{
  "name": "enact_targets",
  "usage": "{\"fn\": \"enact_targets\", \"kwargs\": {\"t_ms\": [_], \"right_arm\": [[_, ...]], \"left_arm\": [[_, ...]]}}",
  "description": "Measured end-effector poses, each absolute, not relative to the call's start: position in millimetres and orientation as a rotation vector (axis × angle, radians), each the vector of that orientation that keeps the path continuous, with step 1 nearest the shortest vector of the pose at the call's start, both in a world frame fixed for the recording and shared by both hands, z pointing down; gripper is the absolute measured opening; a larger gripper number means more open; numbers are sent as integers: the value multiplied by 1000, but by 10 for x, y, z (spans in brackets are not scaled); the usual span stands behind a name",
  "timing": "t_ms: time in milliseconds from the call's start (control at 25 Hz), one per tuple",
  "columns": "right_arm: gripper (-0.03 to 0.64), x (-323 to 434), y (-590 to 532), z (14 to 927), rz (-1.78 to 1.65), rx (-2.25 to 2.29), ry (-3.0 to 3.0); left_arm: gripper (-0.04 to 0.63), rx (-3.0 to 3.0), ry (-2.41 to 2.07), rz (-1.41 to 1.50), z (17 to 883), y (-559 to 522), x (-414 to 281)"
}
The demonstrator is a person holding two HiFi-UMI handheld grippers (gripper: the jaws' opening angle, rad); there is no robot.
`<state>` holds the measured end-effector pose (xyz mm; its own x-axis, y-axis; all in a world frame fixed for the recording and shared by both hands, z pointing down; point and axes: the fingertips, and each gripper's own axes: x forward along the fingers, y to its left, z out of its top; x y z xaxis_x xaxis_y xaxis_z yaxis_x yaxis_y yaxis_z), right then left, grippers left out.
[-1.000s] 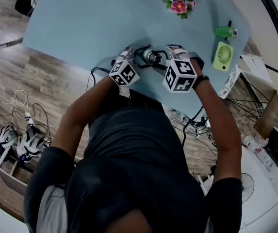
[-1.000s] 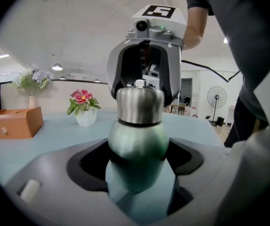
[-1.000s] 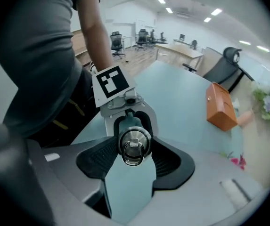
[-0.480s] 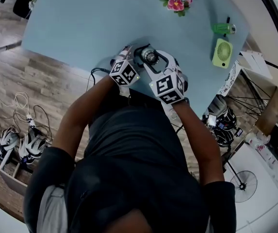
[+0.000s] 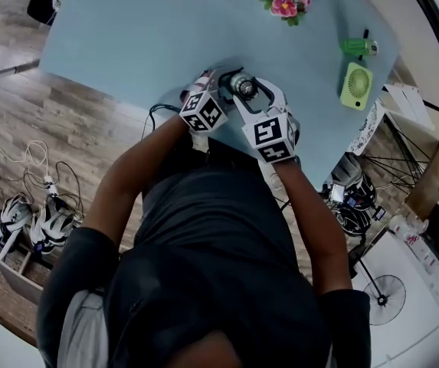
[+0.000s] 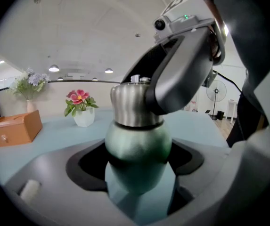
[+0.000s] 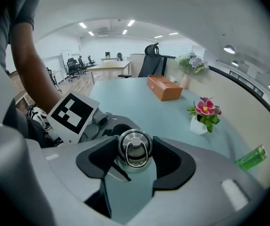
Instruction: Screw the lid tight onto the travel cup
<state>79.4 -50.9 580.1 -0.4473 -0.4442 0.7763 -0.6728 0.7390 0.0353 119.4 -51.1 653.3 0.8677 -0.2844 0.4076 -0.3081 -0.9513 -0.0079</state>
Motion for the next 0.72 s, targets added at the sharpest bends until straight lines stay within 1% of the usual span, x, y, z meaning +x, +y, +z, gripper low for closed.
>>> {"fn": "enact_targets", "kwargs": {"t_ms": [200, 400, 720], "right_arm": [[233, 809, -513, 5800, 357, 850, -2137], [232, 794, -522, 5814, 338, 843, -2153], [233, 765, -504, 5696, 338, 815, -2149]], "left_arm": [[421, 2982, -323, 665, 6507, -471, 1198], [422, 3039, -200, 741, 6456, -441, 1045], [420, 3065, -271, 795, 6251, -467, 616]]}}
